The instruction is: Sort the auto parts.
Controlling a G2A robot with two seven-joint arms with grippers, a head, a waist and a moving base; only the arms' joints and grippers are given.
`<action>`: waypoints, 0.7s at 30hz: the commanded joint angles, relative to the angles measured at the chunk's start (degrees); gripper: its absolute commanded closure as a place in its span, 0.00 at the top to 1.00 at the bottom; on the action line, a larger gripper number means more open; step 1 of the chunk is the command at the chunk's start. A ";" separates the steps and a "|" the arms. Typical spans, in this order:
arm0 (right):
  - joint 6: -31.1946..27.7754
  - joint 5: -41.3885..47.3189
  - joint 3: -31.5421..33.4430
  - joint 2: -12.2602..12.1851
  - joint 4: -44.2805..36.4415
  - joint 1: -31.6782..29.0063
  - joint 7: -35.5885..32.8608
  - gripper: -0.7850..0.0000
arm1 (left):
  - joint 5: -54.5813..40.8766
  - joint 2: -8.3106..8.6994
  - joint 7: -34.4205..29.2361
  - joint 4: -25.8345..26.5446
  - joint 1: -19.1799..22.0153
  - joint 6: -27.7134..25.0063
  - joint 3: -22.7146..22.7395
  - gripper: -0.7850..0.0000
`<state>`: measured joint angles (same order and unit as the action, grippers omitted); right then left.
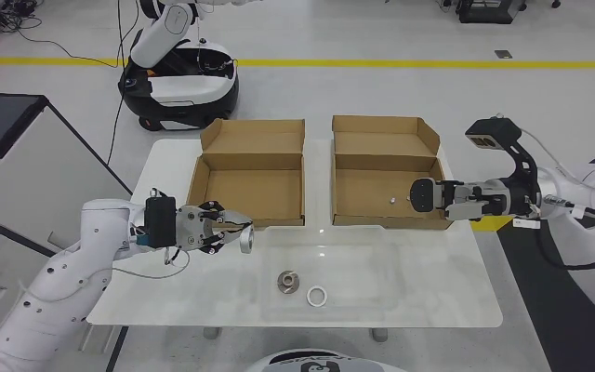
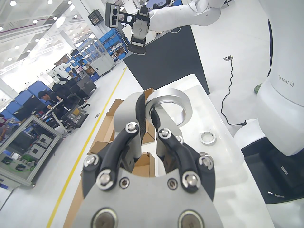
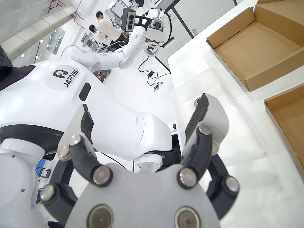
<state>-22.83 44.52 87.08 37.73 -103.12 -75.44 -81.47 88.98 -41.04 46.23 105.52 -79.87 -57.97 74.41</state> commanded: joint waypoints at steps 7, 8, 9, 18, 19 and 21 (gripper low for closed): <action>0.00 0.00 0.00 0.00 0.00 0.00 0.00 1.00 | 0.01 0.00 0.10 0.00 0.00 0.00 0.00 0.00; 0.00 0.00 0.00 0.00 0.00 0.00 0.00 1.00 | 0.01 0.00 0.10 0.00 0.00 0.00 0.00 0.00; 0.00 0.00 0.00 0.00 0.00 0.00 0.00 1.00 | 0.01 0.00 0.10 0.00 0.00 0.00 0.00 0.00; 0.00 0.00 0.00 0.00 0.00 0.00 0.00 1.00 | -10.91 -0.53 0.98 1.14 0.22 0.89 -2.07 0.00; 0.00 0.00 0.00 0.00 0.00 0.00 0.00 1.00 | -12.87 -0.59 1.14 1.55 0.41 1.05 -2.45 0.00; 0.00 0.00 0.00 0.00 0.00 0.00 0.00 1.00 | -16.36 -0.68 1.27 2.23 0.86 1.17 -3.04 0.00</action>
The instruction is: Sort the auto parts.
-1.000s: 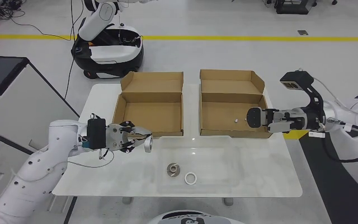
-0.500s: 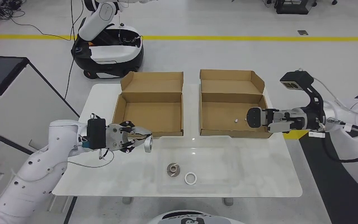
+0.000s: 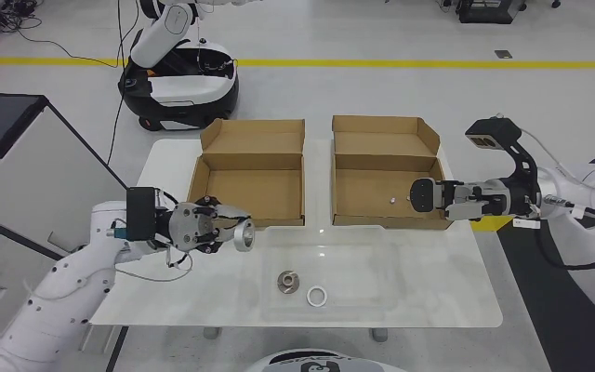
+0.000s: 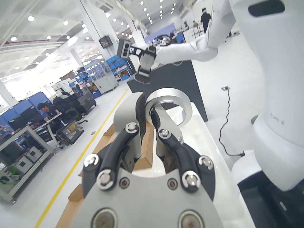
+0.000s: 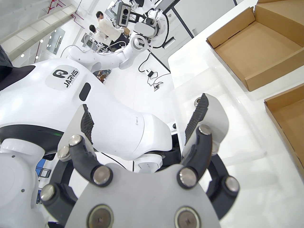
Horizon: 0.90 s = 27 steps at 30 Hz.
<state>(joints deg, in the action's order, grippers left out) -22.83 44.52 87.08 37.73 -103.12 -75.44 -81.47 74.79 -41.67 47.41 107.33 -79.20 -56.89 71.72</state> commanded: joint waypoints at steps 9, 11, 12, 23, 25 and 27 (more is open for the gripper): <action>0.00 0.00 0.00 0.00 0.00 0.00 0.00 1.00 | -16.09 -0.57 -1.11 2.45 1.82 -1.11 -1.41 0.00; 0.00 0.00 0.00 0.00 0.00 0.00 0.00 1.00 | -18.88 -0.74 -1.10 3.26 1.93 -1.11 -1.76 0.00; 0.00 0.00 0.00 0.00 0.00 0.00 0.00 1.00 | -20.77 -0.87 -1.10 3.72 2.05 -1.11 -1.92 0.00; 0.00 0.00 0.00 0.00 0.00 0.00 0.00 1.00 | -27.52 -1.69 -1.10 7.02 3.14 -1.11 -2.59 0.00; 0.00 0.00 0.00 0.00 0.00 0.00 0.00 1.00 | -27.41 -1.86 -1.10 7.16 3.15 -1.11 -2.34 0.00; 0.00 0.00 0.00 0.00 0.00 0.00 0.00 1.00 | -27.03 -2.04 -1.09 7.83 3.10 -1.11 -2.22 0.00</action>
<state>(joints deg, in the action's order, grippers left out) -22.83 44.52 87.08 37.73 -103.12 -75.44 -81.47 47.64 -43.62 46.31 114.84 -76.03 -58.00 69.47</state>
